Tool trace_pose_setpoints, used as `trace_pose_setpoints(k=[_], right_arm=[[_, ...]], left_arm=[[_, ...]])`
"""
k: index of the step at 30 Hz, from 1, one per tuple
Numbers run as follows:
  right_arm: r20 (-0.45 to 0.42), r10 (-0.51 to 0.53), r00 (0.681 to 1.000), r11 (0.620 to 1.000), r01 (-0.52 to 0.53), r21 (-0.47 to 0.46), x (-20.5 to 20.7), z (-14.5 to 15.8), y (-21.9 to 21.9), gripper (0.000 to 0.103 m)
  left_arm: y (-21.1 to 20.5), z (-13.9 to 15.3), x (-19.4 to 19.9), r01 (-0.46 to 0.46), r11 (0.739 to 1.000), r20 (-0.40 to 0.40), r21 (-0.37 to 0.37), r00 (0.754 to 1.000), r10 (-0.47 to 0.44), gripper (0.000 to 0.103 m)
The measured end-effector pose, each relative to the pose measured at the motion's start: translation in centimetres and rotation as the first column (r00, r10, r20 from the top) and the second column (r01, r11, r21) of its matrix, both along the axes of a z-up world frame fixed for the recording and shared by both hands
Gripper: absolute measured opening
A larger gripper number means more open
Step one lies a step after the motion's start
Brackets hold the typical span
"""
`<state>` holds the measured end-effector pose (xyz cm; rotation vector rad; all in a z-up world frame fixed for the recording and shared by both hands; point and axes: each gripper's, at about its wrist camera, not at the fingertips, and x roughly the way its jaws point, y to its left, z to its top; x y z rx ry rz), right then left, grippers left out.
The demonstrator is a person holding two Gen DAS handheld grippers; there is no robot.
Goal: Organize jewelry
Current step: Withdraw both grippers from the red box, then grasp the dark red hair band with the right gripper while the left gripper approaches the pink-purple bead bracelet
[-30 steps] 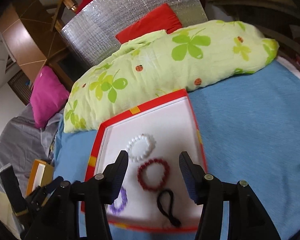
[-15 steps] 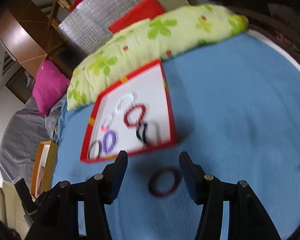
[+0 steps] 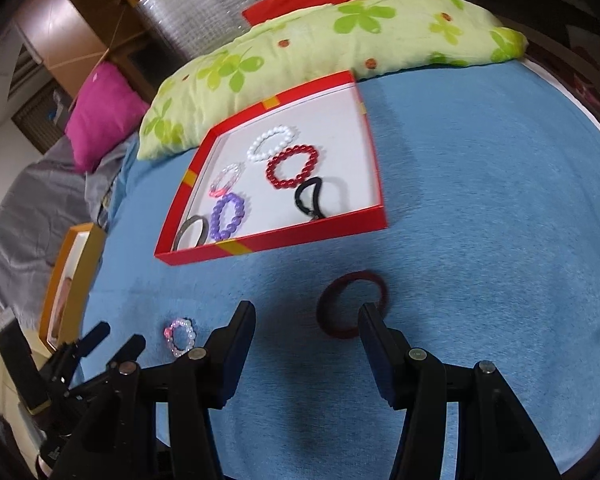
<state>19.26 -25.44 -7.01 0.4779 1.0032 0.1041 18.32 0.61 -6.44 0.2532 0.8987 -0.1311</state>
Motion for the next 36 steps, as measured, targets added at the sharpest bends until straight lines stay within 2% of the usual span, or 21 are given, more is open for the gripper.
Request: trace_pose_setpoints(k=[8,25,27,31,33,36], right_arm=[[-0.005,0.027,1.000,0.999,-0.027,-0.023,0.4,0.0,0.7,0.057],[-0.009,-0.012,1.000,1.000,0.011,-0.010,-0.2,-0.9,-2.0,0.057],[-0.014,-0.024,1.000,1.000,0.024,-0.001,-0.1,-1.1,-2.4,0.057],[-0.024,-0.050,0.998,0.998,0.051,0.023,-0.2,-1.4,-3.3,0.057],[-0.034,-0.060,0.998,0.997,0.062,0.038,-0.2,-1.6,-3.7,0.057],[-0.046,-0.075,0.996,0.996,0.077,0.039,-0.1,-1.9,-4.1,0.057]], left_arm=[[-0.8,-0.2,0.1,0.021,0.999,-0.001,0.031,1.000,-0.021,0.070],[-1.2,-1.7,0.7,0.023,0.999,-0.052,0.044,0.998,-0.021,0.070],[-1.1,-2.1,0.9,0.024,0.999,-0.076,0.031,0.997,-0.021,0.070],[-0.6,-2.5,1.2,0.018,0.999,-0.122,-0.044,0.992,-0.023,0.070],[-0.6,-2.6,1.3,0.015,0.997,-0.137,-0.070,0.990,-0.024,0.075],[-0.9,-2.2,0.8,0.029,0.995,-0.110,-0.094,0.993,-0.039,0.078]])
